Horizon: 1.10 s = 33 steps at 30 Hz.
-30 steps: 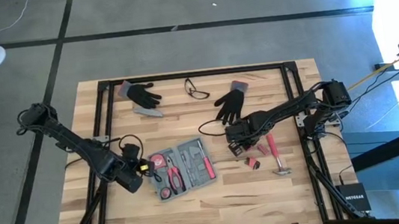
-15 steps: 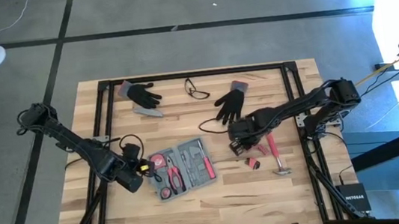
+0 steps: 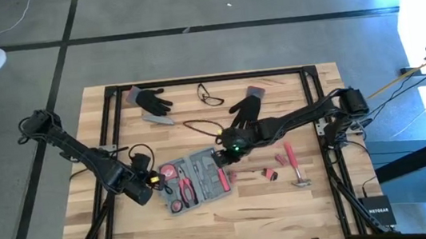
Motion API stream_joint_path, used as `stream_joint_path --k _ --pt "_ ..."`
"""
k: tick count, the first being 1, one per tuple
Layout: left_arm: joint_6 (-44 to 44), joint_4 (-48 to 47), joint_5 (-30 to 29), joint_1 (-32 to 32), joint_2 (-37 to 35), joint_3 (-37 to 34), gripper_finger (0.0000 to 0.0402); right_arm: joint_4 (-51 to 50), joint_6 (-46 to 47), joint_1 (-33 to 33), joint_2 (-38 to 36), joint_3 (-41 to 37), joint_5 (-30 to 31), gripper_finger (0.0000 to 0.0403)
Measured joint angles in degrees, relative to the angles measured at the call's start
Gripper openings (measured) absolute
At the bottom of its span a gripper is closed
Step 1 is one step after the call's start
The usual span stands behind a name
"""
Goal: Prefit tool cases
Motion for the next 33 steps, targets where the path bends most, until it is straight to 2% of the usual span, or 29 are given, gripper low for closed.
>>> stream_joint_path --k 4,9,12,16,23,28,33 --pt "-2.05 2.91 0.17 -0.15 0.34 -0.98 0.0106 -5.12 -6.09 -0.02 2.43 4.80 0.46 0.0013" --pt "1.01 17.34 4.28 -0.24 2.25 -7.33 0.0106 -28.19 -13.23 -0.46 1.20 8.59 7.76 0.0040" --pt "-0.09 21.94 5.76 -0.78 2.56 -9.72 0.0106 -36.29 -20.58 0.78 1.13 8.49 6.75 0.0066" --pt "-1.75 23.15 6.22 -1.27 2.09 -10.94 0.0106 -36.07 -31.77 3.57 1.17 7.78 1.02 0.0112" --pt "-2.57 23.39 6.85 -1.01 2.11 -10.99 0.0106 -28.15 -49.34 8.47 1.75 7.73 6.60 0.0210" --pt "-6.31 23.70 6.83 -1.01 2.16 -11.08 0.0106 -26.29 -51.97 10.52 5.23 7.73 8.21 0.0271" --pt "-8.52 24.15 6.78 -1.10 2.16 -11.08 0.0106 -25.87 -49.96 10.34 8.35 8.34 9.22 0.0312"
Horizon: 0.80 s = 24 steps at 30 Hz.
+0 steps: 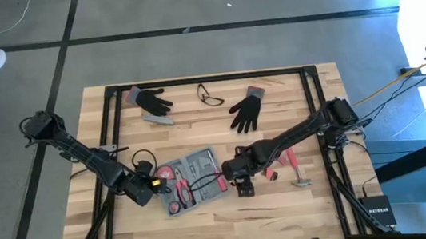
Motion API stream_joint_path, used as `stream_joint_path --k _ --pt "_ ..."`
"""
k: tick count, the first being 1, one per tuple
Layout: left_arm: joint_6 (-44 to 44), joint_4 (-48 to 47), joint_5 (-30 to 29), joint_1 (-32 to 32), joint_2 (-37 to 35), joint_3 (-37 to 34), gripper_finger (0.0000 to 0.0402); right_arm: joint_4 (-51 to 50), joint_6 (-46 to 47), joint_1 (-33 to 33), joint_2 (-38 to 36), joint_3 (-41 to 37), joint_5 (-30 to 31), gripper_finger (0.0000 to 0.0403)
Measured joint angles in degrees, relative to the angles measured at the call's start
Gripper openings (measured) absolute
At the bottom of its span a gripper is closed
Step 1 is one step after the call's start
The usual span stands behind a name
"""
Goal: Prefit tool cases
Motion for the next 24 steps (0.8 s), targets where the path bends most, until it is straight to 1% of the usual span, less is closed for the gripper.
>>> stream_joint_path --k 3,6,9,13,20,24 --pt "-0.37 1.45 -0.16 -0.04 0.03 0.00 0.0106 0.64 2.54 -0.69 0.29 0.68 -0.36 0.0325" --pt "0.05 2.92 -0.42 -0.04 0.44 0.00 0.0106 1.32 2.29 -0.72 0.29 0.84 1.56 0.0330" --pt "0.13 2.80 -0.61 -0.04 0.46 0.00 0.0106 1.92 2.09 -0.63 0.85 0.88 2.53 0.0331" --pt "0.14 2.81 -0.67 -0.04 0.46 0.00 0.0106 2.28 2.09 -0.64 1.76 0.81 1.57 0.0331" --pt "0.14 2.99 -0.70 -0.04 0.46 0.02 0.0106 3.79 2.02 -0.64 3.15 0.83 2.49 0.0331" --pt "0.14 2.87 -0.69 -0.04 0.46 0.02 0.0106 3.82 1.65 -0.63 3.55 0.85 2.01 0.0331"
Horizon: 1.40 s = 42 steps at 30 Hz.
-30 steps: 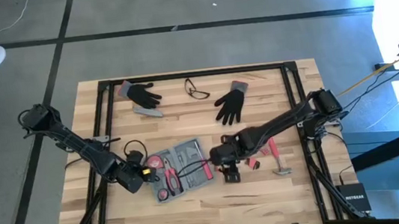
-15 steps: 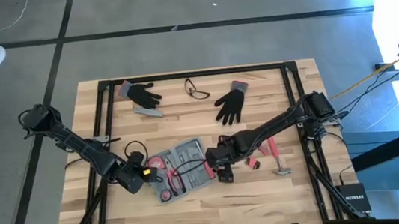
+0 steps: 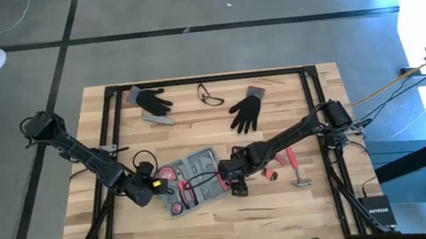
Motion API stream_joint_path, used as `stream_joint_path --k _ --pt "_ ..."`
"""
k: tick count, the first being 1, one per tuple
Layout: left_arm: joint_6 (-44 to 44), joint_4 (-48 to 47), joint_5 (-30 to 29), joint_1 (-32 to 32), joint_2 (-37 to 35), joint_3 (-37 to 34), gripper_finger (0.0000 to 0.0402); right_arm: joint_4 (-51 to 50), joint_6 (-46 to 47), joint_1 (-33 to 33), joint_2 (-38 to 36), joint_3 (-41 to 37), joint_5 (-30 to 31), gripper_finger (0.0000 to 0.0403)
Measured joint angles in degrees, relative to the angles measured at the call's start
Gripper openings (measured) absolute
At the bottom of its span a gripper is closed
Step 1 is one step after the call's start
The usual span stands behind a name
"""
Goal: Prefit tool cases
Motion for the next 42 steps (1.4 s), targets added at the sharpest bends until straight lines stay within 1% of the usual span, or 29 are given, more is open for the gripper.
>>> stream_joint_path --k 9,19,22,25,30,33,36,40,42 --pt "1.57 -0.10 0.02 -0.11 -0.04 0.04 0.0106 0.39 -3.82 0.04 1.39 -0.04 -0.12 0.0331" --pt "1.59 -0.08 -0.01 -0.48 -0.04 0.07 0.0106 0.93 -4.11 -0.01 2.40 0.01 0.51 0.0331" --pt "1.57 -0.11 -0.04 -0.89 -0.04 0.07 0.0106 0.97 -4.11 0.02 2.40 0.01 1.66 0.0327" --pt "1.57 -0.20 -0.03 -0.90 -0.04 0.07 0.0106 0.61 -4.11 0.04 2.40 0.01 2.21 0.0302" --pt "1.55 -0.27 -0.03 -0.90 -0.04 0.07 0.0106 0.48 -4.11 0.04 2.40 0.01 2.69 0.0229" --pt "1.54 -0.52 -0.03 -0.90 -0.04 0.07 0.0106 0.35 -4.11 0.04 2.37 0.05 2.82 0.0196" --pt "1.55 -0.56 -0.03 -0.90 -0.04 0.07 0.0106 0.22 -4.11 0.04 2.22 0.10 2.82 0.0185" --pt "1.70 -0.56 -0.03 -0.90 -0.04 0.07 0.0106 0.11 -4.11 0.04 2.22 0.16 3.12 0.0192" --pt "1.70 -0.56 -0.03 -0.90 -0.04 0.07 0.0106 -0.85 -4.12 0.08 2.36 0.89 4.73 0.0192"
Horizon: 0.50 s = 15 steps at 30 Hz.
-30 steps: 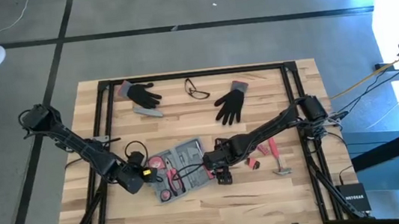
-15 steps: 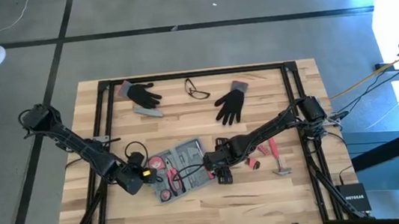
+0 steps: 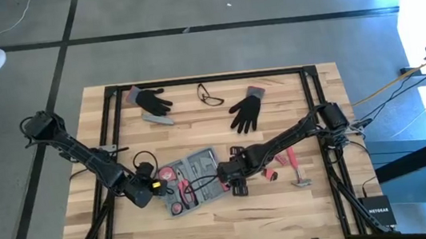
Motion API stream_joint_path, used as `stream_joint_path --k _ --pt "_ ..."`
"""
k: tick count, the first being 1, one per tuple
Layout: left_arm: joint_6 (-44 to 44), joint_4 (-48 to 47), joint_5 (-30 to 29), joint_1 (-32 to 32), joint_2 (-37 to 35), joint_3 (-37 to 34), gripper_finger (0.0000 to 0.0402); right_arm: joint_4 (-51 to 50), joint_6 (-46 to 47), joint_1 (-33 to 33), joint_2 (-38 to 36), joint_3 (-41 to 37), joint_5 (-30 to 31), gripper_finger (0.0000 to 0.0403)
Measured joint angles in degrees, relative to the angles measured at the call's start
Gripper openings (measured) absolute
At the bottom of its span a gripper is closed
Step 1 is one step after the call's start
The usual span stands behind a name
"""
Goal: Prefit tool cases
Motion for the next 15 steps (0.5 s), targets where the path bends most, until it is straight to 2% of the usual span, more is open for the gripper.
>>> stream_joint_path --k 5,10,15 --pt "0.56 0.00 0.02 0.00 0.00 0.00 0.0106 -2.53 -1.67 -0.23 0.26 2.55 3.08 0.0176" --pt "1.34 0.00 0.02 0.00 0.00 0.00 0.0106 -6.73 -5.76 -0.20 0.21 5.78 3.36 0.0147" --pt "2.22 0.00 0.02 0.00 -0.02 0.00 0.0106 -9.13 -5.37 -0.52 0.17 7.11 3.31 0.0127"
